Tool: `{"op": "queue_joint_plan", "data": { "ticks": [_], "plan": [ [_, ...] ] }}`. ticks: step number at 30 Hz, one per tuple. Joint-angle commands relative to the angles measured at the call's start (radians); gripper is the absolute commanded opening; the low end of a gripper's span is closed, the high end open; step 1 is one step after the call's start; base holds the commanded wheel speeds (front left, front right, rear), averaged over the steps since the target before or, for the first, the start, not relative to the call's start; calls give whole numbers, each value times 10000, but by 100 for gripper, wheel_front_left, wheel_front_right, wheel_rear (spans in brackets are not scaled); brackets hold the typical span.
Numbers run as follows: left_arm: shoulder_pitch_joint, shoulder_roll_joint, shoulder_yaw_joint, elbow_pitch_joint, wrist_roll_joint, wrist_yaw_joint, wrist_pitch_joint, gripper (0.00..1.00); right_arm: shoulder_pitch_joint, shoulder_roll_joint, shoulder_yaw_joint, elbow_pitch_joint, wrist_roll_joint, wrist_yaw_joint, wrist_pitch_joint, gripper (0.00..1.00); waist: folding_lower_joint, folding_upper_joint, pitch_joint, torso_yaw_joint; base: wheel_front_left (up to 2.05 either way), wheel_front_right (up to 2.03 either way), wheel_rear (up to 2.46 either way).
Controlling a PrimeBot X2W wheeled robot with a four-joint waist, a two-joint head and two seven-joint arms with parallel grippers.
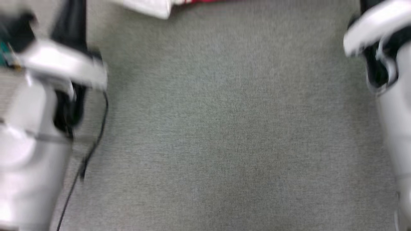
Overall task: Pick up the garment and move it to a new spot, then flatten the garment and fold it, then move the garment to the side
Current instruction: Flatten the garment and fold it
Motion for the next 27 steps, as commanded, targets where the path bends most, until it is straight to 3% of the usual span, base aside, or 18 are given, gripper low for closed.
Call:
{"op": "queue_joint_plan", "data": {
  "ticks": [1,12,21,27],
  "plan": [
    [579,-3,37,-121,-142,83,-56,0,514,-182,128,-19,209,-7,16,0,0,0,-657,191,0,0,0],
    [5475,524,-88,-1727,-942,580,495,0,4268,-1164,1203,-1318,2639,-7,926,0,0,0,-2696,552,0,0,0],
    [8224,1085,-432,-3382,-1451,1133,1680,0,6645,-1626,903,-2360,3938,-7,1367,0,0,0,-3862,656,0,0,0],
    [9699,1549,-792,-4395,-1875,1149,2507,0,8259,-1965,725,-3165,4493,-7,1856,0,0,0,-4436,691,0,0,0]
  ]
}}
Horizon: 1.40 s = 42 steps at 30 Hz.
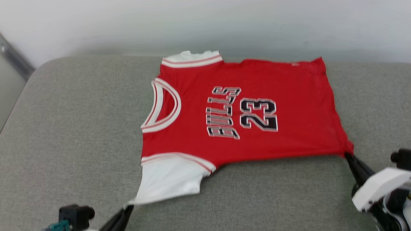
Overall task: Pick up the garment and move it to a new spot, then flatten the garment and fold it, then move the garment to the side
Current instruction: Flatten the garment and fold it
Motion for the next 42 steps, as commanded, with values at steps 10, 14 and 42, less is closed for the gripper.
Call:
{"op": "queue_joint_plan", "data": {
  "ticks": [10,14,42],
  "plan": [
    [2035,778,-277,-1128,-1063,68,1204,0,2824,-509,-462,-1745,590,-7,1775,0,3,0,-607,-105,0,0,0],
    [2101,1007,-222,-1278,-917,6,1138,0,3418,-420,-715,-2465,648,-7,2241,0,3,0,-536,-199,0,0,0],
    [-3325,622,673,-254,-211,-592,684,0,-51,236,-1582,-3621,-930,-6,4827,0,3,0,2105,-656,0,0,0]
  ]
}}
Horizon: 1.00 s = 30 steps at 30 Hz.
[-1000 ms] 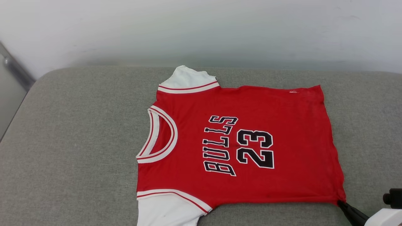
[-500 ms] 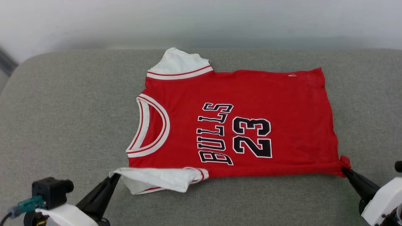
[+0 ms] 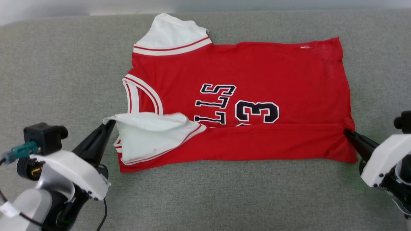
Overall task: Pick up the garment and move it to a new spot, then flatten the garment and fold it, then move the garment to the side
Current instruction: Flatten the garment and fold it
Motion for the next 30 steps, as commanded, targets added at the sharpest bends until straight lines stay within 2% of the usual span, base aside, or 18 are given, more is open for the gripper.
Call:
{"op": "queue_joint_plan", "data": {
  "ticks": [1,10,11,12,13,19,23,28,30],
  "plan": [
    [-237,-77,-36,158,67,-42,28,0,-226,52,59,89,-83,-4,41,0,-2,-1,157,-37,0,0,0],
    [-1573,-552,-500,1973,444,-159,93,0,-1009,146,414,954,-681,-4,-21,0,-2,-1,430,-34,0,0,0],
    [-1698,-632,-487,2178,533,-108,-30,66,-1057,163,417,1047,-729,-4,-77,0,-2,-1,428,-31,0,0,0],
    [-1804,-745,-498,2411,608,-50,-165,100,-1110,184,425,1131,-816,-4,-132,41,-2,-1,408,-25,0,0,0],
    [-1876,-852,-570,2644,686,-54,-261,100,-1131,204,436,1223,-888,-4,-173,100,-2,-1,362,-7,0,0,0],
    [-2275,-1376,-735,3782,841,8,-713,100,-1132,307,618,1376,-1567,-4,-657,100,-2,-1,-151,16,0,0,0],
    [-2010,-1502,-766,3930,867,109,-945,100,-761,252,741,1278,-2232,-4,-579,100,-2,-1,-541,5,0,0,0],
    [-1403,-1379,-921,3470,984,578,-672,100,-181,501,346,903,-3061,-4,113,100,-2,-1,-958,35,0,0,0],
    [-1049,-1274,-913,3091,1071,974,-505,100,133,703,137,688,-3425,-4,518,100,-2,-1,-1076,23,0,0,0]
  ]
}}
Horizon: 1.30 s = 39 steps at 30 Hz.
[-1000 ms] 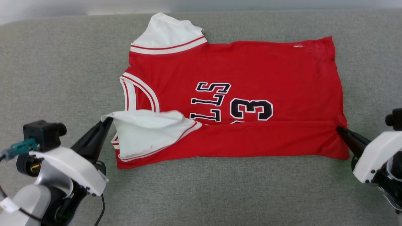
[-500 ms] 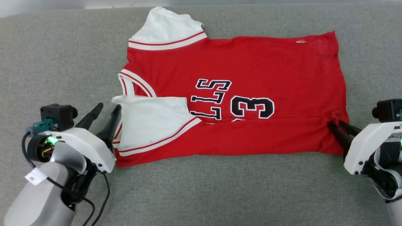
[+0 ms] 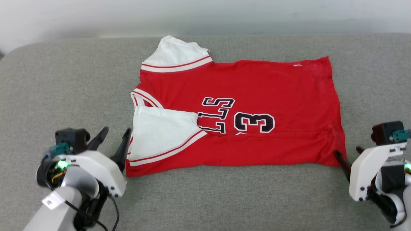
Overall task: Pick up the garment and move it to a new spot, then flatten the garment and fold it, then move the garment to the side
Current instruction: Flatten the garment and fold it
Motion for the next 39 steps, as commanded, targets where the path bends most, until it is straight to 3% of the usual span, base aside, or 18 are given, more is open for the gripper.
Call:
{"op": "queue_joint_plan", "data": {
  "ticks": [1,6,14,21,30,31,33,39],
  "plan": [
    [306,213,-72,-184,252,344,170,100,267,265,-180,-142,-151,-4,224,100,0,-1,-132,-18,0,0,0],
    [1216,383,-359,-1419,412,1363,1101,100,854,874,-490,-1038,-717,-4,1084,100,0,-1,-259,-163,0,0,0],
    [1952,889,-522,-2579,372,2148,2431,100,1311,1456,-665,-2280,-1027,-4,1854,100,0,-1,77,-459,0,0,0],
    [1865,970,-375,-2247,270,2413,2647,100,1353,1606,-777,-2731,-1104,-4,1806,100,0,-1,586,-722,0,0,0],
    [1776,551,-637,-978,-23,2225,2866,100,1267,1633,-774,-2792,-1014,-4,1645,100,0,-1,1032,-857,0,0,0],
    [1828,461,-840,-670,-177,1978,3142,49,1256,1592,-760,-2785,-987,-4,1640,100,0,-1,1068,-867,0,0,0],
    [1819,342,-1000,-497,-310,1739,3273,0,1213,1487,-757,-2798,-1009,-4,1666,100,0,-1,1051,-858,0,0,0],
    [1639,194,-1033,-602,-348,1362,2867,0,1044,1169,-858,-2872,-1235,-4,1696,100,0,-1,794,-659,0,0,0]
  ]
}}
